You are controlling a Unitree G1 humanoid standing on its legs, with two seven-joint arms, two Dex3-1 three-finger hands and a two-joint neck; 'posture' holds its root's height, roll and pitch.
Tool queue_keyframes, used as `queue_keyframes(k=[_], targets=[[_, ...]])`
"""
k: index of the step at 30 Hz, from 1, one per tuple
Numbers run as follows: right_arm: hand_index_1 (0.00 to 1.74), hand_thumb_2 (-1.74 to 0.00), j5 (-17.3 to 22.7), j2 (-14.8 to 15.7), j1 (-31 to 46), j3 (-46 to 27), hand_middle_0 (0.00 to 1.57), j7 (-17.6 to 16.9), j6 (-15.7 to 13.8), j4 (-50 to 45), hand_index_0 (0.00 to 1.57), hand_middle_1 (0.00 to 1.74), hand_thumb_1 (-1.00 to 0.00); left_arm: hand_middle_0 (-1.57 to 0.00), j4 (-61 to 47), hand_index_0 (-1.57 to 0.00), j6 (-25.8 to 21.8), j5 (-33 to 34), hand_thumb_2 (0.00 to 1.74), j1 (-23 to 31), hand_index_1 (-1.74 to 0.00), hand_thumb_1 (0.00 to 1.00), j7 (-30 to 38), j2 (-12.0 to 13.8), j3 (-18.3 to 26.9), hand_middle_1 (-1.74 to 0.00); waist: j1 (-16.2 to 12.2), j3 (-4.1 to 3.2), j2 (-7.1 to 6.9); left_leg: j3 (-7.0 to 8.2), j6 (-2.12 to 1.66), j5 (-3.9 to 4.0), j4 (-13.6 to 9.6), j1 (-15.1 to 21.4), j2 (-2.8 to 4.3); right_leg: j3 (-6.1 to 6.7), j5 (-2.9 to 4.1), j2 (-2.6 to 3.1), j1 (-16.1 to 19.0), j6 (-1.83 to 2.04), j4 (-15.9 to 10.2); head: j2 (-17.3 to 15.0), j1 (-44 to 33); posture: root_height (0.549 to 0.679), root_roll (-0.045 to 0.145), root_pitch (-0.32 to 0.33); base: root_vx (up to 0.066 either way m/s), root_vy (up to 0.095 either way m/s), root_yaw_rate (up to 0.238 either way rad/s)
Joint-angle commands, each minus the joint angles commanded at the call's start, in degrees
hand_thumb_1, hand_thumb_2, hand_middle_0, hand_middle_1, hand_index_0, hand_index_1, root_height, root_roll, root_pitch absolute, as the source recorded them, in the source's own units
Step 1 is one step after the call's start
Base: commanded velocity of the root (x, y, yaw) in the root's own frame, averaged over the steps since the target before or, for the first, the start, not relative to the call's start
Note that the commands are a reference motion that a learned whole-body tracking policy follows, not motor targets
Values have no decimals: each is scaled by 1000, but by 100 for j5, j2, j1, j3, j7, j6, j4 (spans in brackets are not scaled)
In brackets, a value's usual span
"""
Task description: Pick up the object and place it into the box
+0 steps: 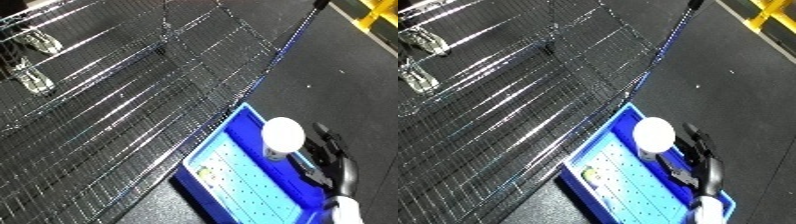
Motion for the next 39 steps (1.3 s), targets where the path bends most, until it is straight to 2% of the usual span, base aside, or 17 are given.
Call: queue_keyframes(k=[7,12,16,22,34,39], targets=[[0,0,-41,81,18,16,0,-13,60,-95,0,0,0,-1570,-31,-1570,40,7,1740,64,-1740,1000,-34,-13,9,-1740,32,22,16,-42,-11,72,-67,12,-2,-37,-3,19,5,-26,6,-47,2,665,84,20,12,-15,38],[0,0,-150,75,-34,114,0,164,31,-318,0,0,0,-1570,-84,-1570,52,-18,1740,94,-1740,1000,-26,-32,-17,-1740,85,32,3,-88,-30,115,-87,1,7,-76,-18,41,37,-59,0,-110,-123,665,84,17,7,-16,37],[0,0,-283,157,-84,246,0,398,10,-721,0,0,0,-1570,-132,-1570,67,20,1740,121,-1740,1000,-21,-59,-15,-1740,141,27,-40,-130,-37,158,-135,9,24,-108,-34,63,75,-76,-16,-126,-327,665,82,14,9,-33,79],[0,0,-619,304,-156,532,0,795,50,-1417,0,0,0,-1570,-216,-1570,94,118,1740,149,-1740,1000,-26,-68,12,-1740,259,24,-148,-198,-44,214,-168,-23,42,-161,-34,71,105,-77,-37,-126,-720,665,80,11,-11,-49,100],[0,0,-871,492,-441,1095,0,1730,454,-2087,0,0,0,-1570,-318,-1570,247,316,1740,110,-1740,1000,-78,21,201,-1740,633,-19,-432,-398,-69,236,-12,-128,102,-368,-111,57,275,-117,57,-190,-1861,663,70,-12,15,-64,99],[0,0,-1014,554,-536,1312,0,1999,606,-2191,0,0,0,-1570,-366,-1570,333,387,1740,70,-1740,1000,-94,52,303,-1740,814,-42,-531,-496,-70,257,39,-158,100,-469,-153,81,360,-126,102,-210,-2309,662,63,-22,38,-65,157]])
